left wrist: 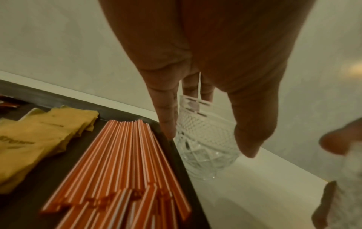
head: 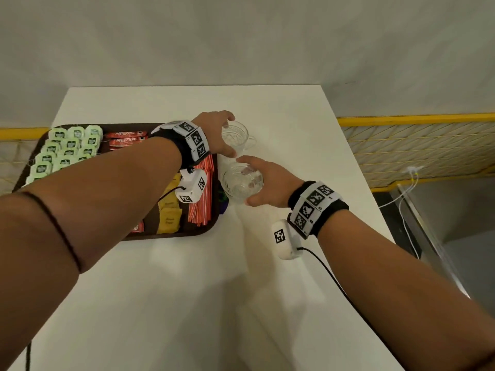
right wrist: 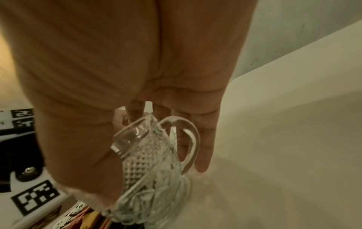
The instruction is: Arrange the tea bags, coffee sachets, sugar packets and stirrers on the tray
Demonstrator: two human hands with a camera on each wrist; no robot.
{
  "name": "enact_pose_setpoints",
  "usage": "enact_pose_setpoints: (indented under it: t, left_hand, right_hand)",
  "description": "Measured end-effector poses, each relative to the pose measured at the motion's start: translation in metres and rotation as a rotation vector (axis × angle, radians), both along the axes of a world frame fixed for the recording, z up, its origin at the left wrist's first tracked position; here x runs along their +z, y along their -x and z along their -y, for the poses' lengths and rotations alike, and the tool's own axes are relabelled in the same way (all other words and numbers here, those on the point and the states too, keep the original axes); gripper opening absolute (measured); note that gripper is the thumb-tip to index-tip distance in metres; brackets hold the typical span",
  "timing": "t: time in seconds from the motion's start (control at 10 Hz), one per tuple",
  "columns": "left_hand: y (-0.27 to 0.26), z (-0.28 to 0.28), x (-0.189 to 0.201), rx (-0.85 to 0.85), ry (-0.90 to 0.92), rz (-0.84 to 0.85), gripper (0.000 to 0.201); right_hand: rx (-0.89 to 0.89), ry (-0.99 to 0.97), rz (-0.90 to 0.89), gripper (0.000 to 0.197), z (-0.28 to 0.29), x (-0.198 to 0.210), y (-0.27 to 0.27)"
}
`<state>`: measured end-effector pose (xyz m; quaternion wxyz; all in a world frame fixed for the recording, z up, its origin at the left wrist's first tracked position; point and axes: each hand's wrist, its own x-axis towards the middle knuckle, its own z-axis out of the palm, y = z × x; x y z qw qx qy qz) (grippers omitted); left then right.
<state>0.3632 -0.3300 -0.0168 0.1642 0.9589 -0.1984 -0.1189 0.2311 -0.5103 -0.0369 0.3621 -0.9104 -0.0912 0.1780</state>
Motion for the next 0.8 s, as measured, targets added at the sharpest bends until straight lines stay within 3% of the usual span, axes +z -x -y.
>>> enact_pose_setpoints:
  t: [0.4, 0.6, 0.7, 0.8]
  left_hand:
    - [-0.008, 0.006, -0.003, -0.023, 0.021, 0.009, 0.099]
    - [0.009, -0.008, 0.012, 0.017, 0.036, 0.013, 0.109]
    - [0.025, -0.029, 0.025, 0.056, 0.134, 0.071, 0.095]
    - [0.056, -0.058, 0.036, 0.126, 0.257, 0.137, 0.072]
  right_hand:
    - [-0.023, -0.011, -0.022, 0.1, -0.006, -0.001, -0.007]
    - [-0.093, 0.028, -0.012, 0.124, -0.009, 0.026, 0.008]
    - [-0.181, 0.027, 0.098, 0.12, -0.002, 0.047, 0.023]
    - [-0.281, -0.004, 0.23, 0.097, 0.009, 0.059, 0.058]
